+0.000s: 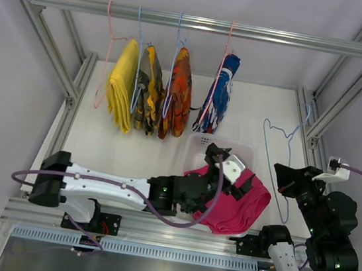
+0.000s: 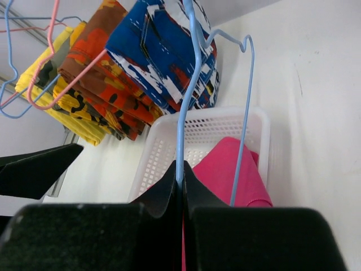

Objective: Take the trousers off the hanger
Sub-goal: Place the trousers in the bin.

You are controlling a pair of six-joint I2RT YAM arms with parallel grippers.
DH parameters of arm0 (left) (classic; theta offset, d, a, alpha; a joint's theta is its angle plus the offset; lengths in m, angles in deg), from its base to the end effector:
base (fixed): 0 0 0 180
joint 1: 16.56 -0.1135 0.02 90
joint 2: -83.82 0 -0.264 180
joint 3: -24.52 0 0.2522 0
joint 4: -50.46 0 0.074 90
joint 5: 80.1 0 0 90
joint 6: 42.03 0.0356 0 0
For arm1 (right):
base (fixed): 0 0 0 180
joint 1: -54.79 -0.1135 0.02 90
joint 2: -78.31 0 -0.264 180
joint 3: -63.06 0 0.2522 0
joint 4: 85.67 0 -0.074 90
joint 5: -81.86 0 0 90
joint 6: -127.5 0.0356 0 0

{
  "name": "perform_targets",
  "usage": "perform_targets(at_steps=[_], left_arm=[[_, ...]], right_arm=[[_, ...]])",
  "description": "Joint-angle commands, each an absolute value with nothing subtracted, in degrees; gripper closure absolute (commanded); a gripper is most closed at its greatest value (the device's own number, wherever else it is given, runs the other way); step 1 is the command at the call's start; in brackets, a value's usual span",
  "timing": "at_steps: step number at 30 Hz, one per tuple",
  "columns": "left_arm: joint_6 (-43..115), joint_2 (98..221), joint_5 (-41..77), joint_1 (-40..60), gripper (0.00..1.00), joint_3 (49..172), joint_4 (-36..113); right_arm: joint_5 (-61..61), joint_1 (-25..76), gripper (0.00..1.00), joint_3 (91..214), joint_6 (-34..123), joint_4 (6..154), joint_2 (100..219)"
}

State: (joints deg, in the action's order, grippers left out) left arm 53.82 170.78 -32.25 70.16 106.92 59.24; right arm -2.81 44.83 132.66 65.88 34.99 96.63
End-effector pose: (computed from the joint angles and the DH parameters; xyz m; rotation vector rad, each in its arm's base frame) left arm 0.0443 -0.3556 0.3645 0.6220 1.4133 -0.5775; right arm 0.0344 0.0094 0.3779 0.2095 1.7322 0.5738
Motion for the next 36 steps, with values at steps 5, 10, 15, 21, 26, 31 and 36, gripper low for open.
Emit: perform_targets(at_steps=[5, 10, 15, 21, 26, 31, 36], left_arm=[[37.71, 162.92, -37.31, 68.08, 0.00, 95.51, 54.11], [27.33, 167.66, -28.10, 63.34, 0.01, 91.98, 55.41], [20.74, 176.78, -20.00, 59.29, 0.01, 93.91, 57.00], [16.18, 188.65, -12.80, 57.36, 0.01, 100.67, 54.29], [10.72, 195.60, -7.07, 56.65, 0.01, 100.77, 55.33], [9.48, 200.62, -4.08, 56.74, 0.01, 104.72, 51.21], [10.79, 197.05, -6.36, 56.83, 0.00, 105.08, 46.55]], right_arm=[[-4.18, 44.24, 1.00, 139.31, 62.46, 34.43, 98.35], [-4.53, 44.07, 1.00, 139.93, 62.55, 33.12, 98.00], [-5.76, 43.63, 1.00, 139.23, 62.02, 31.71, 97.03], [-6.90, 42.93, 1.00, 138.00, 61.84, 30.92, 96.33], [-7.69, 42.57, 1.00, 138.08, 61.75, 31.00, 96.41], [-8.14, 41.87, 1.00, 138.79, 62.10, 31.18, 96.50], [-8.05, 41.52, 1.00, 140.01, 62.11, 31.44, 97.03]])
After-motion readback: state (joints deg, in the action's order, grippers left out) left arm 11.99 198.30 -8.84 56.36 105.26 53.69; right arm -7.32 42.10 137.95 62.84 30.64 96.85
